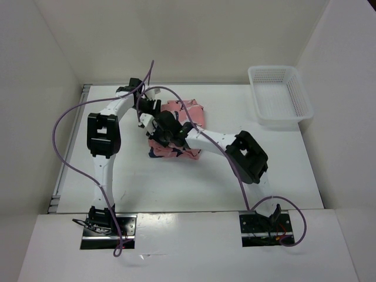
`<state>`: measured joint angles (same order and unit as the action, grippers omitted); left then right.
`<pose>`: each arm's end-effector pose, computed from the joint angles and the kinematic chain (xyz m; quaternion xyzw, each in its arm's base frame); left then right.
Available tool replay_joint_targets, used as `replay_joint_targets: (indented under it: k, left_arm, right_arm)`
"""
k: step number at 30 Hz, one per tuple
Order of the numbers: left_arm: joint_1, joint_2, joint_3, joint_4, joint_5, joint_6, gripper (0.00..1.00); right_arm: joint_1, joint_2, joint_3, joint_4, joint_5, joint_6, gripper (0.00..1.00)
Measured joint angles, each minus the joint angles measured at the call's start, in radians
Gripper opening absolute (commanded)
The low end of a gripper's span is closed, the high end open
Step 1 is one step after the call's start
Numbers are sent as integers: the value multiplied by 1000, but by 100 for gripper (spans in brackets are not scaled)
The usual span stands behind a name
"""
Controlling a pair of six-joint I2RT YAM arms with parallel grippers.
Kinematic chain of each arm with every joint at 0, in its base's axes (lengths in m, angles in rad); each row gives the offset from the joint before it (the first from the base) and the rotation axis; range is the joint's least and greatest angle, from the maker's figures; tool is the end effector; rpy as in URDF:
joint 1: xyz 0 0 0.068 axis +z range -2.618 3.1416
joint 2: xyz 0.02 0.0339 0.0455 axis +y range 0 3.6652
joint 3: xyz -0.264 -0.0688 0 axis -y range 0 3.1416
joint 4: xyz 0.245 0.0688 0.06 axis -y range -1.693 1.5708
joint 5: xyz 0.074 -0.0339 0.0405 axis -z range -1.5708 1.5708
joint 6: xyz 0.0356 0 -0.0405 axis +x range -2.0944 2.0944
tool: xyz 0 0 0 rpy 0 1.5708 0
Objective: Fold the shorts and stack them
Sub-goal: Fold the shorts
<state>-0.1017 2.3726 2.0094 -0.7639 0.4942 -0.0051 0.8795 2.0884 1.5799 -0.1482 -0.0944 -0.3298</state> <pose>0.5009 -0.0681 0.1710 0.0994 0.9422 -0.2496 0.2003 0.3038 0.3723 0.2092 -0.5267 0.7256 0.1604 0.4128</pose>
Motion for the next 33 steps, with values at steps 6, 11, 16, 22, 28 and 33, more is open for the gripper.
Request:
replay_joint_targets:
  k: [6,11,16,22,28,33]
  left_arm:
    - [0,0,12,8,-22,0,71]
    - [0,0,16,8,-46,1,77]
    - [0,-14,18,6,-73,1,84]
    - [7,-143,18,23,-98,1,87]
    - [6,-275,48,28,-80,1,62]
    - [-23,-303,-73,8,-57,-1,36]
  right_arm:
    - [6,28,-4,-10,-31,-32,52]
    - [11,16,19,-75,-126,-33,59]
    - [13,-104,14,-137,-192,-11,24]
    - [-5,-368,-122,-116,-156,37,14]
    - [-79,-377,-212,-119,-100,90,0]
    - [-139,-326,-293,-132,-58,136,0]
